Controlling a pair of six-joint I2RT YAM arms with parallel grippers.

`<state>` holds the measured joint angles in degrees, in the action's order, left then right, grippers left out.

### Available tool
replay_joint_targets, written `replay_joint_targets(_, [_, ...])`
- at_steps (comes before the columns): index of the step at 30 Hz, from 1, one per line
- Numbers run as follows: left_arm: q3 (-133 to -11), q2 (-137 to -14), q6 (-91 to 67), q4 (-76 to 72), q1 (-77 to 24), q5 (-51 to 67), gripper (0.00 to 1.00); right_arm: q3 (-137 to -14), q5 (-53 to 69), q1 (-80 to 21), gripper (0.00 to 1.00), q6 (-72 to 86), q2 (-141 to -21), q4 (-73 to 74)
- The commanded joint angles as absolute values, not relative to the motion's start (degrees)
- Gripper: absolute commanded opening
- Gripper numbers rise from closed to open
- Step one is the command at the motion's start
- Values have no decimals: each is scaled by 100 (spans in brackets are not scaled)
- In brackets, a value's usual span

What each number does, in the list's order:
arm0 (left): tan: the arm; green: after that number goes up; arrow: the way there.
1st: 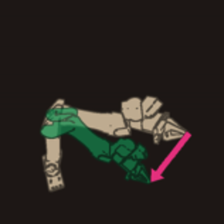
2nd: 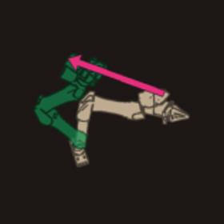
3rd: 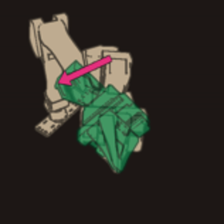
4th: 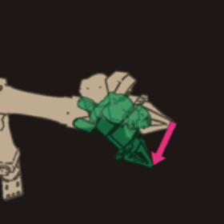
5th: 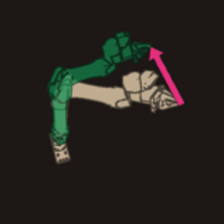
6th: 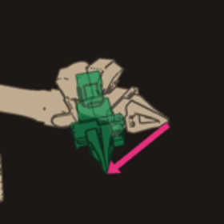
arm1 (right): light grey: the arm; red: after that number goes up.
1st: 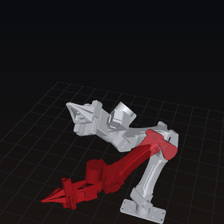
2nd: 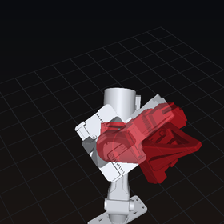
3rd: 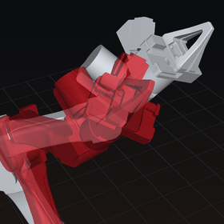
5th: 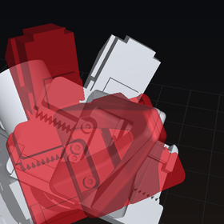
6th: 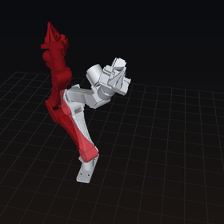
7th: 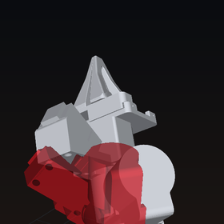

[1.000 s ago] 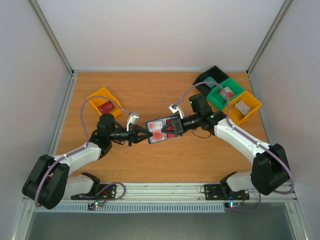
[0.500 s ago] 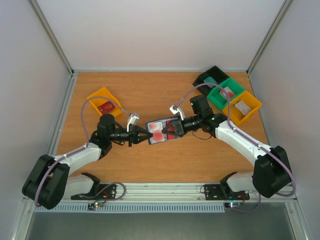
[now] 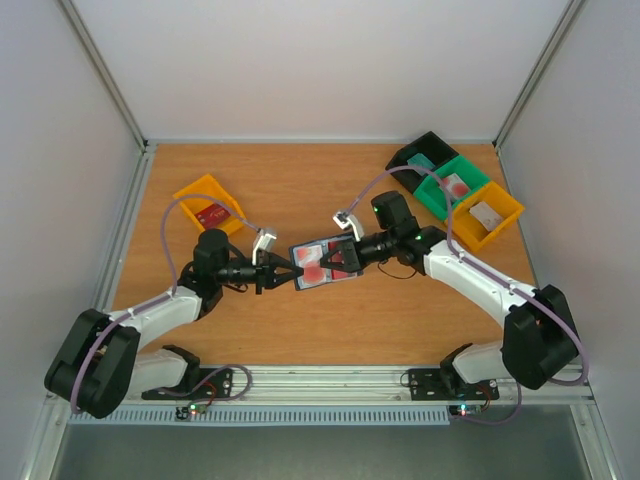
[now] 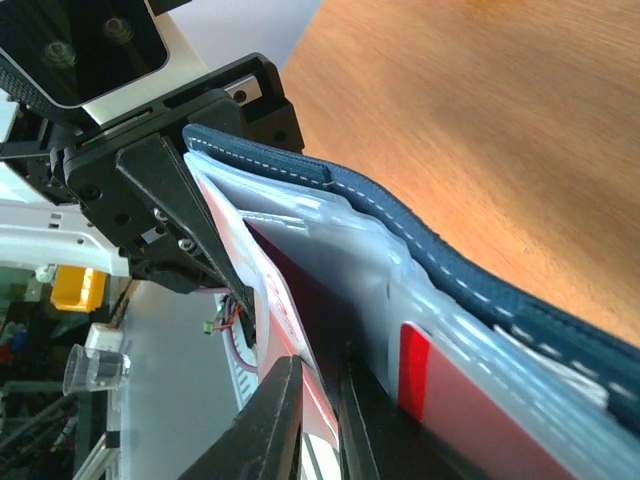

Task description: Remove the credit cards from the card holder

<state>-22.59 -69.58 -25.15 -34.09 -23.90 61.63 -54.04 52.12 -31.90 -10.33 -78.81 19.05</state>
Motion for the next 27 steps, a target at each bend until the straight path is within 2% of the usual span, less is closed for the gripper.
replay_joint_targets(1, [-2338,-6946,-2401,-4169,-2505,6420,0,-5392,5533,-3432,12,-813,-8010,1229])
replay_joint_targets(4, [-2347,-6944,-2399,-4153,-2505,6434,0,-5396,5629,-3452,12,-722,-8044,1055])
replay_joint_targets(8, [-2321,-6928,-2429,-4121,-2505,6390,0,-5351,5748,-3454,1,-680,-7982,932])
replay_joint_targets(16, [-2316,-6813,-2519,-3730,-2505,6248,3,-5077,5655,-3038,1,-946,-7555,1393])
replay_joint_targets(27, [-2355,-6871,-2571,-3752,-2505,6258,6,-5424,5491,-2791,1,-1578,-7347,2438])
